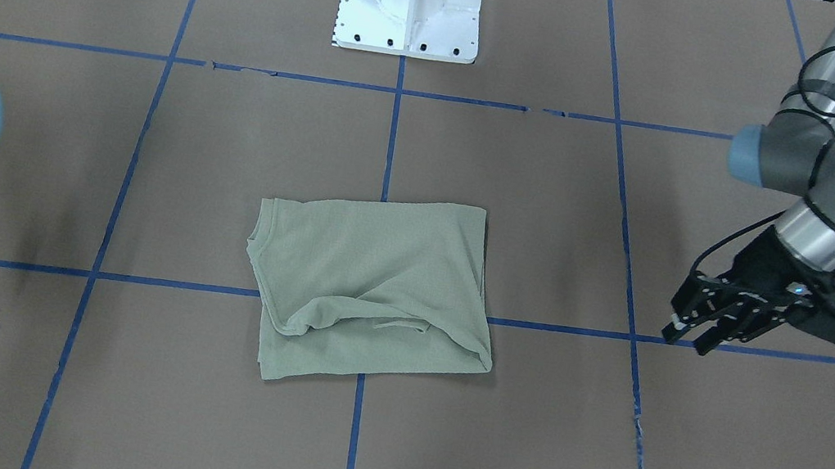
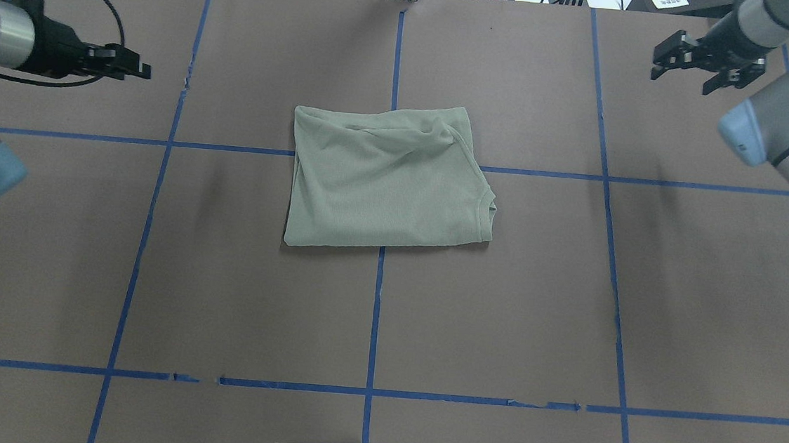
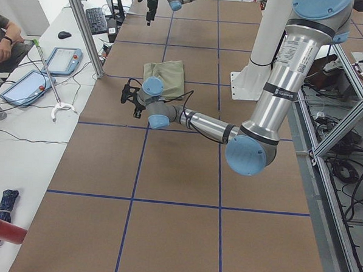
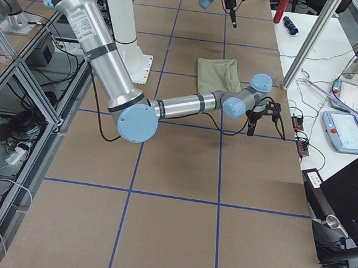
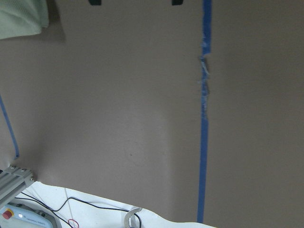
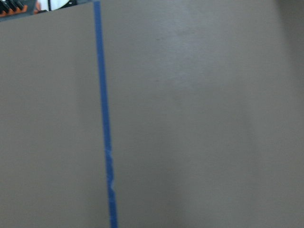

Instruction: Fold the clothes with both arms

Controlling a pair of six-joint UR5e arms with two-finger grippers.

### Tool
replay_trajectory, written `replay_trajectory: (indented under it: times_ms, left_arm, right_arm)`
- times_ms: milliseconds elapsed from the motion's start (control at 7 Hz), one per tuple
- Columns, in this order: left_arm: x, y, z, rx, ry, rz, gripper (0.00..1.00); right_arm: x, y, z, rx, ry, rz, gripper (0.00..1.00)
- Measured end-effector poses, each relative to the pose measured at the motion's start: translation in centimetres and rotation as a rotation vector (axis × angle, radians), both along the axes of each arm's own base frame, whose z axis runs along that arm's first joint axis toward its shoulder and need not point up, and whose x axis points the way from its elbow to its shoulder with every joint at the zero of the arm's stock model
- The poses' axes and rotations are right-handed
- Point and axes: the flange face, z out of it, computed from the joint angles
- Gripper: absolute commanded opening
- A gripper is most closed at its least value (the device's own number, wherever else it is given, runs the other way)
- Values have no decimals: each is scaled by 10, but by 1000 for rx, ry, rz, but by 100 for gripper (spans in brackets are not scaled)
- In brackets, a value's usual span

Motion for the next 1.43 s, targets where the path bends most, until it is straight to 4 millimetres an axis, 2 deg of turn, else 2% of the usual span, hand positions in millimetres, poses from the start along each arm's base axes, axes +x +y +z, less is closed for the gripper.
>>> replay_trajectory:
  times_ms: [286,571,714,857,1000,1143,1429]
  left_arm:
    - [-104,8,44,99,-99,65,58]
    - [-199,2,76,158,-252,114,58]
    - [-246,3,86,169,-325,134,59]
    - [-280,6,94,147,-372,159,69]
    - [-300,11,103,94,-389,179,75]
    - [-308,15,109,42,-390,193,100]
    - [-310,29,136,-39,-382,211,100]
  right_arm:
    - [90,32,45,44,9,-67,100]
    - [169,55,75,63,49,-121,100]
    - [198,72,84,67,53,-136,100]
    - [213,93,82,63,50,-140,100]
    - [221,114,74,48,50,-146,100]
    - [225,133,72,39,53,-166,100]
    - [232,157,86,33,60,-205,100]
